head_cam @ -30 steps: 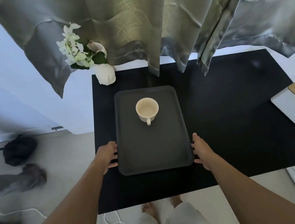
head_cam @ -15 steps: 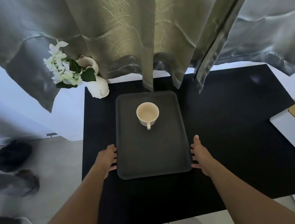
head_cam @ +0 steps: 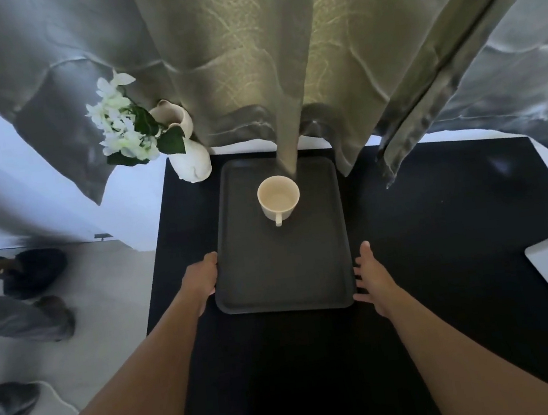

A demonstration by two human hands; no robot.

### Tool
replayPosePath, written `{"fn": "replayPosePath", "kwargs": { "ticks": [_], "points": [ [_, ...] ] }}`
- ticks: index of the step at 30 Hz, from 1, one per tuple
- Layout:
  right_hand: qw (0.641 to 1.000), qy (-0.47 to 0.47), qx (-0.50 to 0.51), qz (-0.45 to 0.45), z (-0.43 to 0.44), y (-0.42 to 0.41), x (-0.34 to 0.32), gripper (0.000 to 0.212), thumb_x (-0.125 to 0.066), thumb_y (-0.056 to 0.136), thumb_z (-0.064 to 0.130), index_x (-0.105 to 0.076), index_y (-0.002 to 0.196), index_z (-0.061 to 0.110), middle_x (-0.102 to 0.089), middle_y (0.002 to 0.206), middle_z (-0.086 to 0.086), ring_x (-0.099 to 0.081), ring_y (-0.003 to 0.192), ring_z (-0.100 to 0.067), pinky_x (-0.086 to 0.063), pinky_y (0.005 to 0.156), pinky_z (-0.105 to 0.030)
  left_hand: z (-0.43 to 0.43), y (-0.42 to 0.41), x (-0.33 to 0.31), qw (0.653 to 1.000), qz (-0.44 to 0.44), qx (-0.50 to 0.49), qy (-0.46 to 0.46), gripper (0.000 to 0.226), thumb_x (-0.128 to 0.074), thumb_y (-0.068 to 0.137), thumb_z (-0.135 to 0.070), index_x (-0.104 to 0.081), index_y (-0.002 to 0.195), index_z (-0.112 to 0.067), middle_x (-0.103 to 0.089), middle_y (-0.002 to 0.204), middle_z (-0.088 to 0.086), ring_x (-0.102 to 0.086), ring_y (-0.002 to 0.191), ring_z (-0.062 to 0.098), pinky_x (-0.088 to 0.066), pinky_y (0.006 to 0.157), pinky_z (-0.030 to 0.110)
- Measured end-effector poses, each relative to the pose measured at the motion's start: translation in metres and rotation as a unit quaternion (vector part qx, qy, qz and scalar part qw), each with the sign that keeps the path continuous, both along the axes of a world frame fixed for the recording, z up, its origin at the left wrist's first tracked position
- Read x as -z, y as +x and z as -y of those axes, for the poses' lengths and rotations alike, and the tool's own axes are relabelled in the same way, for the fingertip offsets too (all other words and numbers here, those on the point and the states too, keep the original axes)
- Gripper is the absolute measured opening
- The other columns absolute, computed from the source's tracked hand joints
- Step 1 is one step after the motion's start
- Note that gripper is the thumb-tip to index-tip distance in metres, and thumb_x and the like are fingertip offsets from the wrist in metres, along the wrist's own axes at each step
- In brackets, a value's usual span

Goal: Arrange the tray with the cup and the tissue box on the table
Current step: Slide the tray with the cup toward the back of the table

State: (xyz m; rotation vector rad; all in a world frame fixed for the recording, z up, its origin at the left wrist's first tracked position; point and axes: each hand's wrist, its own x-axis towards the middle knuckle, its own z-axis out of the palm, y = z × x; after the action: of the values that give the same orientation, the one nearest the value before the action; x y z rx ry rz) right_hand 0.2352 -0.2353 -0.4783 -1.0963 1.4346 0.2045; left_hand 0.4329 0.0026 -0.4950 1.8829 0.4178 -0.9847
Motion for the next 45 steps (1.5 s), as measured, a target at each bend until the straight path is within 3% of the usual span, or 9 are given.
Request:
{"fn": "replayPosePath", "kwargs": {
  "ticks": [9, 13, 18, 23, 28, 38, 41, 43, 45],
  "points": [
    [1.000, -0.009, -0.016, -0.004, 0.014, 0.013, 0.001, 0.075, -0.021, 0.095, 0.066, -0.033, 0.151, 0.017, -0.044, 0.151, -0.011, -0.044, 0.135, -0.034, -0.044, 0.090, -0.044, 0.007, 0.008, 0.003, 1.000, 0.000, -0.005, 0.012, 0.038, -0.045, 0.084, -0.045, -0.067, 0.094, -0.016, -0.068, 0.103, 0.007, -0.063, 0.099, 0.028, -0.049, 0.097, 0.046],
    [1.000, -0.011, -0.019, -0.006, 0.019, 0.019, 0.000, 0.075, -0.022, 0.095, 0.066, -0.031, 0.152, 0.018, -0.043, 0.152, -0.011, -0.044, 0.135, -0.034, -0.045, 0.088, -0.044, 0.010, 0.012, 0.005, 1.000, -0.004, -0.010, 0.011, 0.058, -0.042, 0.083, -0.053, -0.063, 0.117, -0.011, -0.066, 0.114, 0.008, -0.061, 0.104, 0.028, -0.047, 0.098, 0.046],
    [1.000, -0.011, -0.026, -0.008, 0.023, 0.024, -0.003, 0.075, -0.022, 0.095, 0.066, -0.030, 0.152, 0.019, -0.044, 0.151, -0.011, -0.045, 0.134, -0.034, -0.046, 0.089, -0.045, 0.016, 0.012, 0.005, 1.000, -0.002, -0.022, 0.006, 0.042, -0.041, 0.087, -0.054, -0.063, 0.090, -0.018, -0.065, 0.115, 0.008, -0.059, 0.106, 0.029, -0.044, 0.102, 0.048],
    [0.999, -0.013, -0.028, -0.009, 0.028, 0.031, -0.006, 0.073, -0.024, 0.095, 0.065, -0.027, 0.153, 0.021, -0.041, 0.153, -0.013, -0.043, 0.136, -0.036, -0.046, 0.095, -0.049, 0.015, 0.020, 0.020, 0.999, 0.004, -0.029, 0.015, 0.082, -0.038, 0.073, -0.065, -0.060, 0.128, -0.009, -0.062, 0.126, 0.011, -0.058, 0.112, 0.032, -0.043, 0.103, 0.049],
    [0.999, -0.017, -0.040, -0.007, 0.031, 0.034, -0.005, 0.076, -0.024, 0.094, 0.066, -0.027, 0.153, 0.019, -0.041, 0.153, -0.014, -0.042, 0.136, -0.037, -0.045, 0.100, -0.051, 0.015, 0.023, 0.033, 0.999, 0.016, -0.047, 0.018, 0.088, -0.037, 0.065, -0.068, -0.062, 0.126, -0.011, -0.064, 0.123, 0.011, -0.059, 0.109, 0.032, -0.045, 0.101, 0.050],
    [0.999, -0.008, -0.035, 0.008, 0.028, 0.038, -0.019, 0.077, -0.021, 0.094, 0.068, -0.025, 0.154, 0.021, -0.035, 0.157, -0.013, -0.038, 0.140, -0.037, -0.045, 0.098, -0.049, 0.025, 0.012, 0.000, 0.998, 0.044, -0.053, -0.005, 0.058, -0.037, 0.079, -0.060, -0.064, 0.109, -0.019, -0.066, 0.117, 0.010, -0.059, 0.111, 0.036, -0.045, 0.101, 0.053],
    [0.999, -0.014, -0.024, 0.029, 0.023, 0.036, -0.028, 0.074, -0.019, 0.096, 0.065, -0.026, 0.154, 0.020, -0.036, 0.157, -0.011, -0.036, 0.142, -0.034, -0.043, 0.101, -0.049, 0.027, 0.013, -0.009, 0.996, 0.061, -0.058, -0.019, 0.044, -0.038, 0.085, -0.055, -0.064, 0.093, -0.021, -0.066, 0.111, 0.009, -0.060, 0.105, 0.032, -0.044, 0.101, 0.053],
    [0.998, -0.021, -0.023, 0.046, 0.019, 0.034, -0.036, 0.071, -0.017, 0.098, 0.062, -0.029, 0.153, 0.018, -0.039, 0.155, -0.011, -0.038, 0.141, -0.032, -0.040, 0.106, -0.050, 0.029, 0.013, -0.018, 0.995, 0.078, -0.056, -0.037, 0.036, -0.039, 0.087, -0.052, -0.063, 0.081, -0.026, -0.068, 0.102, 0.006, -0.060, 0.093, 0.026, -0.047, 0.096, 0.048],
    [0.998, -0.028, -0.023, 0.058, 0.014, 0.031, -0.047, 0.071, -0.016, 0.098, 0.060, -0.032, 0.151, 0.016, -0.042, 0.154, -0.011, -0.040, 0.141, -0.031, -0.037, 0.111, -0.051, 0.033, 0.009, -0.032, 0.992, 0.090, -0.054, -0.070, 0.032, -0.040, 0.093, -0.045, -0.059, 0.076, -0.025, -0.064, 0.087, 0.002, -0.057, 0.080, 0.020, -0.047, 0.077, 0.037]
  ]
}}
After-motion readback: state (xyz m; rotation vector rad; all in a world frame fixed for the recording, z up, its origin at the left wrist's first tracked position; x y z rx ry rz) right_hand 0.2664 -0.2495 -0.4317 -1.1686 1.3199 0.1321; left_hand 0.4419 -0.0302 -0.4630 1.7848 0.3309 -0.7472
